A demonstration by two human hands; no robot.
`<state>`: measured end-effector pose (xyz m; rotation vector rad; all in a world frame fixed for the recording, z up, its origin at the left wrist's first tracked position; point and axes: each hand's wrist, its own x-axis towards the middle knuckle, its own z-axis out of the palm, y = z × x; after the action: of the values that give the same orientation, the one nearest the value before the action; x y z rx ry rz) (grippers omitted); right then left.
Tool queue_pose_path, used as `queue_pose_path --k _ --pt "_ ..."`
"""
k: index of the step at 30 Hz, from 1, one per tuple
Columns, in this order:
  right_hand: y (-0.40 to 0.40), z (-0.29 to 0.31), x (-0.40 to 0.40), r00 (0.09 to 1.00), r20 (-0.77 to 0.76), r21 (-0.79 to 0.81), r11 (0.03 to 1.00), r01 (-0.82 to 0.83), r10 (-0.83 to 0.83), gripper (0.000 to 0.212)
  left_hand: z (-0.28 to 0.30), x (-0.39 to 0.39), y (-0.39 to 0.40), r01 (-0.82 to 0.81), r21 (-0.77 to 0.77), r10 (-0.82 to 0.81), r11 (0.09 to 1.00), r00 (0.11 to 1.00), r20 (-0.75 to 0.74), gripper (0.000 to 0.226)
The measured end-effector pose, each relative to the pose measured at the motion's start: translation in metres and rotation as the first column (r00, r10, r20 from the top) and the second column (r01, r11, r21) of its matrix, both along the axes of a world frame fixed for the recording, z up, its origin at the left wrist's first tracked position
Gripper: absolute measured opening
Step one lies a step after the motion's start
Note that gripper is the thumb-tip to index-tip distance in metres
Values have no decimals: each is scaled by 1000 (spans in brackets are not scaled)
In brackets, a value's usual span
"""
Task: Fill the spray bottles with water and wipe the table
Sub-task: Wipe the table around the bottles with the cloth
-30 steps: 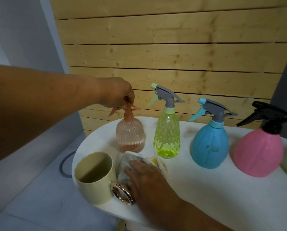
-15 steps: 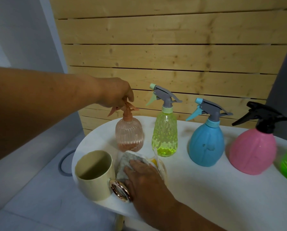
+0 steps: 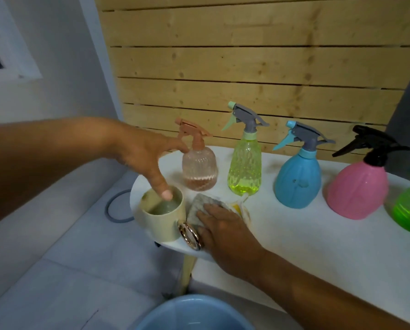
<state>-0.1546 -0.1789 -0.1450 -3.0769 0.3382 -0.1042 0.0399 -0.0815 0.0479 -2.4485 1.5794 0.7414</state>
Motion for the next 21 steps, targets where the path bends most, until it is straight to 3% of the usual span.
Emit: queue_pose_path --k 1,3,5,9,13,17,21 --pt "0 1 0 1000 12 -5 1000 3 -3 51 -4 1 7 -22 79 22 997 1000 1 128" --pt "2 2 -2 996 68 13 998 61 -61 50 -19 1 14 5 117 1 993 999 -50 138" --pt "4 2 -2 989 108 30 994 101 -103 49 -36 0 16 50 64 -44 997 994 -103 131" --pt "2 -4 -1 987 123 156 984 81 -101 49 -51 -6 18 46 -45 -46 998 999 -6 100" --pt "0 -2 6 983 178 170 986 2 -33 46 -20 4 25 35 -200 -40 979 999 -21 73" --pt "9 2 33 983 185 157 987 -40 11 33 36 15 34 -77 -260 63 962 996 -61 72" --pt "35 8 75 986 150 148 985 -89 67 35 44 10 30 -77 -267 76 961 997 -12 70"
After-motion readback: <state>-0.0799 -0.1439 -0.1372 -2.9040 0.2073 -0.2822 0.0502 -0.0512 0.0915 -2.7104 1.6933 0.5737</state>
